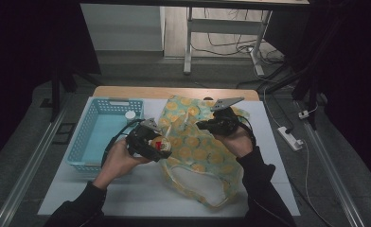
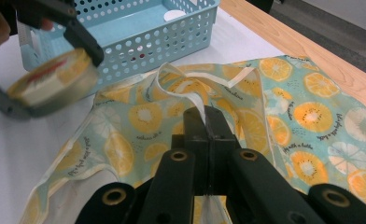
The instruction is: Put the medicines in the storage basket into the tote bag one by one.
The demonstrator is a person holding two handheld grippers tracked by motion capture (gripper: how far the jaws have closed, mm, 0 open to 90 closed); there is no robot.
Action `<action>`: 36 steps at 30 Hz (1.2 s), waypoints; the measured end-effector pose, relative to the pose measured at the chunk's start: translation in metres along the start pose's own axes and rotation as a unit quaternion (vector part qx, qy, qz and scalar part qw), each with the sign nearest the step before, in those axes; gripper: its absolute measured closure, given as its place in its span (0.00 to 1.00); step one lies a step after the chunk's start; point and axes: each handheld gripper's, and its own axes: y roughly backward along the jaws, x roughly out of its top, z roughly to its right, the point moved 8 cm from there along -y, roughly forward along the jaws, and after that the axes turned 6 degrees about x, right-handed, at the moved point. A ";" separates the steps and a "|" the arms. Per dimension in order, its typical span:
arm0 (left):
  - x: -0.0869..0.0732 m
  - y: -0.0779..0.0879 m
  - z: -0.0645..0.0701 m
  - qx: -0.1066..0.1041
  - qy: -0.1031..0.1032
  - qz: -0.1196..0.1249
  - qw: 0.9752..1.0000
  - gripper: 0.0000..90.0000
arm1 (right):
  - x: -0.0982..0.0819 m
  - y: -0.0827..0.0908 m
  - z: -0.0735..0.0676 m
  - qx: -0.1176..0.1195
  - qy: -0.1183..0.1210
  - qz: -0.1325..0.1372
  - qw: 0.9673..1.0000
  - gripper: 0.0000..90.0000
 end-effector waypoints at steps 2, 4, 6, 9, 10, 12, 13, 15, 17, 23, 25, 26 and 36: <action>0.003 -0.005 0.004 -0.001 -0.007 -0.002 1.000 0.22 | 0.000 0.000 0.000 0.000 0.000 0.001 1.000 0.99; 0.006 -0.010 0.007 -0.005 -0.015 -0.004 1.000 0.22 | 0.000 0.000 0.000 0.000 0.000 0.001 1.000 0.99; 0.010 -0.016 0.011 -0.007 -0.018 -0.006 1.000 0.22 | 0.000 0.000 0.000 0.000 0.000 0.001 1.000 0.99; 0.015 -0.025 0.015 -0.012 -0.024 -0.006 1.000 0.22 | 0.000 0.000 0.000 -0.001 0.003 0.004 1.000 0.99; 0.017 -0.028 0.016 -0.012 -0.026 -0.005 1.000 0.22 | 0.000 0.000 0.000 -0.001 0.004 0.003 1.000 0.99; 0.021 -0.033 0.018 -0.014 -0.030 -0.004 0.999 0.22 | 0.001 0.000 0.000 -0.002 0.004 0.004 1.000 0.99; 0.023 -0.036 0.019 -0.015 -0.031 -0.004 0.999 0.22 | 0.001 0.001 0.000 -0.002 0.004 0.004 1.000 0.99; 0.028 -0.042 0.021 -0.017 -0.035 -0.002 0.999 0.22 | 0.000 0.000 0.001 -0.003 0.004 0.004 1.000 0.99; 0.032 -0.048 0.023 -0.019 -0.037 0.001 0.999 0.22 | 0.000 0.000 0.002 -0.003 0.003 0.004 1.000 0.99; 0.042 -0.066 0.027 -0.025 -0.045 0.001 0.999 0.22 | 0.000 0.001 0.003 -0.004 0.001 0.005 1.000 0.99; 0.044 -0.073 0.027 -0.026 -0.047 -0.001 0.999 0.22 | -0.001 0.001 0.003 -0.005 0.000 0.006 1.000 0.99; 0.045 -0.076 0.027 -0.028 -0.045 0.000 0.999 0.22 | 0.000 0.001 0.003 -0.006 0.000 0.006 1.000 0.99; 0.046 -0.108 0.021 -0.014 -0.038 -0.006 0.999 0.22 | -0.002 -0.002 0.006 -0.008 -0.002 0.006 1.000 0.99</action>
